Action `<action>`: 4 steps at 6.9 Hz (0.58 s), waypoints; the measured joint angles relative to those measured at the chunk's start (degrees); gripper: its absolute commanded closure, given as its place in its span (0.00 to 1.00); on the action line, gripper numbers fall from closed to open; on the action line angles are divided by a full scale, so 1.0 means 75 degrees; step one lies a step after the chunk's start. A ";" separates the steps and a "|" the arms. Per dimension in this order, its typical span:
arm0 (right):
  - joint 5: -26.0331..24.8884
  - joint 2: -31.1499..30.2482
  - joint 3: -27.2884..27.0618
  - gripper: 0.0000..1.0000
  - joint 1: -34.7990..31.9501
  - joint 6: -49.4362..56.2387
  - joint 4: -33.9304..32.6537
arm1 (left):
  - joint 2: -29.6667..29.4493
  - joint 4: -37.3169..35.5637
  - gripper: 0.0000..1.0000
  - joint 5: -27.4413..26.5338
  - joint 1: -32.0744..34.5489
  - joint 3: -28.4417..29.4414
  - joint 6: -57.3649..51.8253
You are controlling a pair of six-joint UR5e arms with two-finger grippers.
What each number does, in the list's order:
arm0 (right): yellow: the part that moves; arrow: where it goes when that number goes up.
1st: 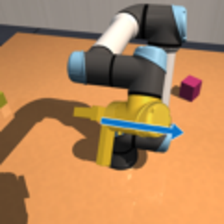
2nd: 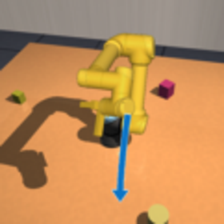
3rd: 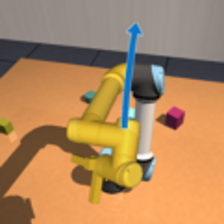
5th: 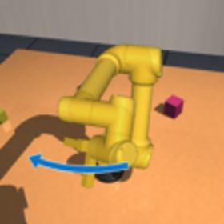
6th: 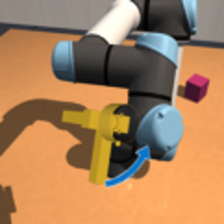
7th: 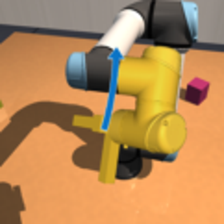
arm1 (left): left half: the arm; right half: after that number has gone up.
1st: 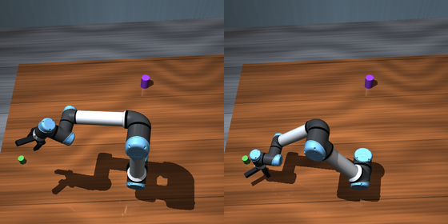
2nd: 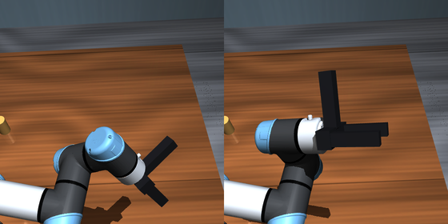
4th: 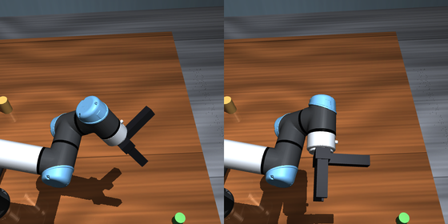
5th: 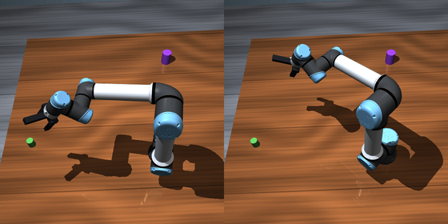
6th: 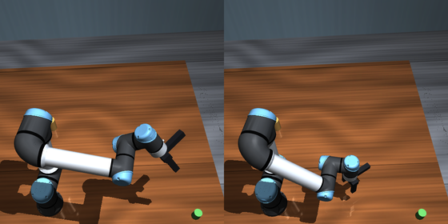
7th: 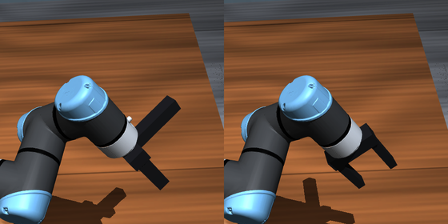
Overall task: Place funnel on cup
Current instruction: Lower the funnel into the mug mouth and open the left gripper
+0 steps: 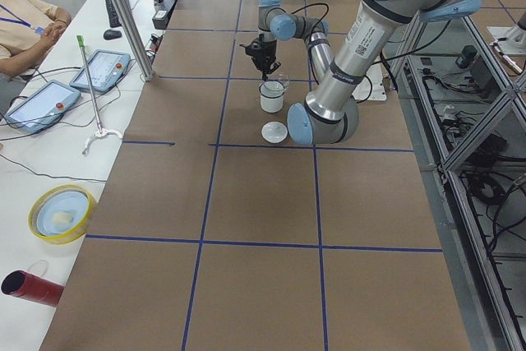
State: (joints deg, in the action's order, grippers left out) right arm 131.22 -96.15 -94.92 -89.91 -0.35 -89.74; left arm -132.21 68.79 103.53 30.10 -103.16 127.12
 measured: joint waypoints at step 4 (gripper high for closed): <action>0.0000 0.0000 0.0000 0.00 0.0000 0.0000 0.0000 | -0.0001 0.0001 0.01 -0.0187 0.0005 -0.0080 -0.0471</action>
State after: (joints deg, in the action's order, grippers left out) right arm 131.22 -96.15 -94.92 -89.91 -0.35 -89.74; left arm -132.21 68.80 102.13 30.14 -103.76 123.59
